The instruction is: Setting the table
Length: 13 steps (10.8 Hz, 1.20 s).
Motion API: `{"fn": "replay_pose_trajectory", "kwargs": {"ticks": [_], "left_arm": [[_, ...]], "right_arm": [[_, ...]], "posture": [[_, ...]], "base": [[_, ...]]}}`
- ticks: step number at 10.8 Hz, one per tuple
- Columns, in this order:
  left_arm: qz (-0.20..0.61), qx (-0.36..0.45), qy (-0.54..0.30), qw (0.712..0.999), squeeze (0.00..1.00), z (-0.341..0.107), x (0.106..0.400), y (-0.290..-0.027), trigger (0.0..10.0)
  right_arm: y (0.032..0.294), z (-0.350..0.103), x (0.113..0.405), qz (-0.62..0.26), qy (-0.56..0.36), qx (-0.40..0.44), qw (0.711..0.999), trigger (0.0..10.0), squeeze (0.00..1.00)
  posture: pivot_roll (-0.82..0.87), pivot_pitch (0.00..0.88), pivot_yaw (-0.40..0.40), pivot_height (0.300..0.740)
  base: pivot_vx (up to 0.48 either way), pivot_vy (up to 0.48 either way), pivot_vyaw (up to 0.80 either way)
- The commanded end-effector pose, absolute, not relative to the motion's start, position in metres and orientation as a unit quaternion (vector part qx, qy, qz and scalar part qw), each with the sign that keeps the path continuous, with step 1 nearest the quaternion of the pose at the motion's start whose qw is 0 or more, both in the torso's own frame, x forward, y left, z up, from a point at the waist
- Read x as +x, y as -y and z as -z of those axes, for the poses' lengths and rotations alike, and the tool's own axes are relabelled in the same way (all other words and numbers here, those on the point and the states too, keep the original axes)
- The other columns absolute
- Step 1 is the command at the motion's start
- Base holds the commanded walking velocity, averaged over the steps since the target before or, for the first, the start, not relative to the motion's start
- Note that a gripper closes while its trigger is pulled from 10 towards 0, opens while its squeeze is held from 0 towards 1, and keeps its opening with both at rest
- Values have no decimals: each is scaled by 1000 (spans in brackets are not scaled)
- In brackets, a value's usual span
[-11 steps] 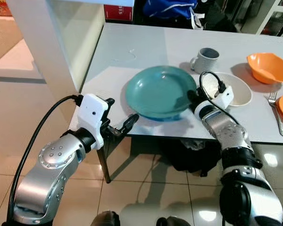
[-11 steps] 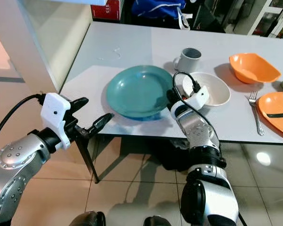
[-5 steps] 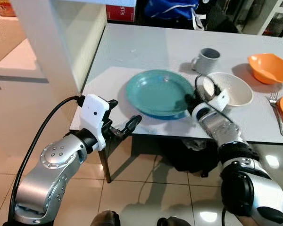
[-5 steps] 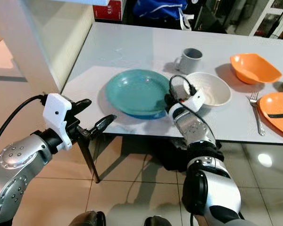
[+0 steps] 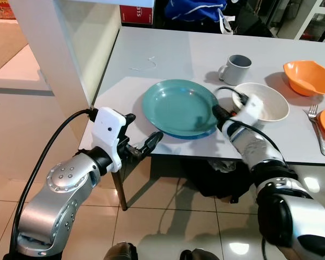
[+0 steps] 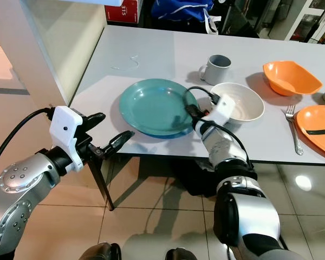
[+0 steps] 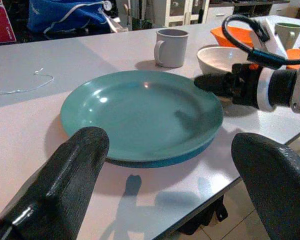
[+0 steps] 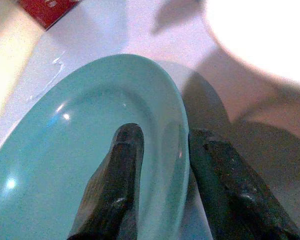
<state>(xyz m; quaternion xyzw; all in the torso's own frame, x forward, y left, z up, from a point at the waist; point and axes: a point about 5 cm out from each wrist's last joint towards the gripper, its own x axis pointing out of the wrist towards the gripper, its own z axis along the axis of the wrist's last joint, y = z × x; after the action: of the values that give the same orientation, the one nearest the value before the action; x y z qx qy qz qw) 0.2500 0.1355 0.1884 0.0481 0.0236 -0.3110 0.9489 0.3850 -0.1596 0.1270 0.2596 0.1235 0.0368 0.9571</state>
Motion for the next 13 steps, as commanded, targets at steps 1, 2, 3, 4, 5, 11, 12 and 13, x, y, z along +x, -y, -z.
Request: {"fn": "replay_pose_trajectory", "kwargs": {"ticks": [1, 2, 3, 4, 5, 11, 12, 13], "left_arm": [[318, 49, -15, 947, 0, -194, 250, -133, 10000], [318, 53, -14, 946, 0, -194, 251, -133, 10000], [319, 56, -14, 946, 0, -194, 251, -132, 10000], [321, 57, -13, 945, 0, -194, 251, -131, 10000], [326, 56, -15, 943, 0, -194, 251, -129, 10000], [342, 62, -2, 938, 0, -197, 251, -118, 10000], [344, 63, -1, 937, 0, -197, 251, -118, 10000], [345, 63, -1, 936, 0, -197, 251, -117, 10000]], "right_arm": [[165, -142, 388, -46, -81, 217, 972, 10000, 0], [168, -158, 388, -56, -27, 165, 984, 10000, 0], [174, -177, 386, -60, 36, 149, 986, 10000, 0], [180, -191, 385, -58, 77, 159, 983, 10000, 0], [187, -193, 387, -47, 68, 161, 983, 10000, 0], [277, -203, 388, 140, 3, 186, 973, 10000, 1000], [289, -196, 384, 158, -26, 201, 966, 10000, 1000], [296, -192, 381, 167, -38, 213, 962, 10000, 1000]], "posture": [[29, 91, -36, 740], [29, 91, -34, 740], [29, 91, -33, 740], [20, 90, -22, 740], [19, 88, -21, 740], [23, 87, -28, 740], [21, 87, -28, 740], [21, 87, -28, 740]], "base": [[0, 0, 0], [0, 0, 0], [0, 0, 0], [0, 0, 0], [0, 0, 0], [0, 0, 0], [0, 0, 0], [0, 0, 0]]}}
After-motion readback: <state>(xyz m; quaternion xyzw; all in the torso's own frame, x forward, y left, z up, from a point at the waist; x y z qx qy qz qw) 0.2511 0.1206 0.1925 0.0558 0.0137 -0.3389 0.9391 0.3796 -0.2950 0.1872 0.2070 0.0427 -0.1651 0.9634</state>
